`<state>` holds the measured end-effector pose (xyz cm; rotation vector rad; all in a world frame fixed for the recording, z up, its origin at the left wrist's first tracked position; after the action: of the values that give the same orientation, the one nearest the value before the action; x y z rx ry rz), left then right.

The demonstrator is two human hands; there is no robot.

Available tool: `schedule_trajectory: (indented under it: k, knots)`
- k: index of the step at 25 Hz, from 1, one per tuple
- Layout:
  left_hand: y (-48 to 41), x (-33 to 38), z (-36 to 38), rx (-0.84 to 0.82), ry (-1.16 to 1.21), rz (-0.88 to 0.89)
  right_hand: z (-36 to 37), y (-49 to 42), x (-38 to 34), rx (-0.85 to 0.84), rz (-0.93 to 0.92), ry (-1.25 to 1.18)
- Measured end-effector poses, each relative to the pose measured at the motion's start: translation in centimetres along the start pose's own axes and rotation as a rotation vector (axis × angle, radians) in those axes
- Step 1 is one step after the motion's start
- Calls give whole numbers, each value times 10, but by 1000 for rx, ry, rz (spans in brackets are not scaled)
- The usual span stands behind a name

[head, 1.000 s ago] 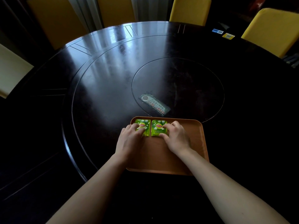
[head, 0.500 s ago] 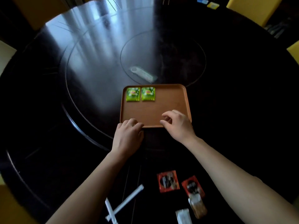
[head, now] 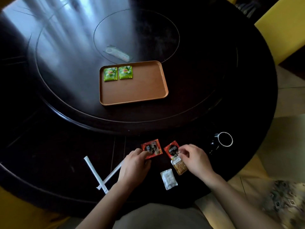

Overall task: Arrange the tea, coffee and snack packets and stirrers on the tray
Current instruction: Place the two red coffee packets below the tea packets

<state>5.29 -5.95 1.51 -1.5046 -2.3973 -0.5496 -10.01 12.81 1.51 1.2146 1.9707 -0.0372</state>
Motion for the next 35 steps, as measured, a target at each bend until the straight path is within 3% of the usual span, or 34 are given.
schedule_trajectory:
  k: [5,11,16,22,26,29,35]
  knots:
    - [-23,3,11,10,-119,-32,10,-15,3,-5,-133,129]
    - [-32,4,30,-102,-256,-101,27,-29,1,-177,-268,373]
    - [-31,1,34,-6,-232,-167,22,-33,7,-112,-276,443]
    - [-33,0,29,-43,-154,-319,20,-43,6,-178,-316,471]
    - [-29,-1,24,-4,37,-400,14,-47,1,-129,-328,477]
    - [-26,-2,18,-12,285,-512,7,-44,6,-54,-262,370]
    - [-6,-3,-4,23,716,-657,-32,-31,8,199,-44,-238]
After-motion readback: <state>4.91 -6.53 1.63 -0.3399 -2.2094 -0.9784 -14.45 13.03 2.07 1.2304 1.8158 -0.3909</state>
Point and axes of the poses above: each hand's wrist, its own y-axis away from the middle knuckle, its own z-axis out of the palm, x = y × z, the point moved 3 cm from there along -y, towards the middle knuckle, and after that the axes turned 9 degrees about -y, right-handed, at the moved point
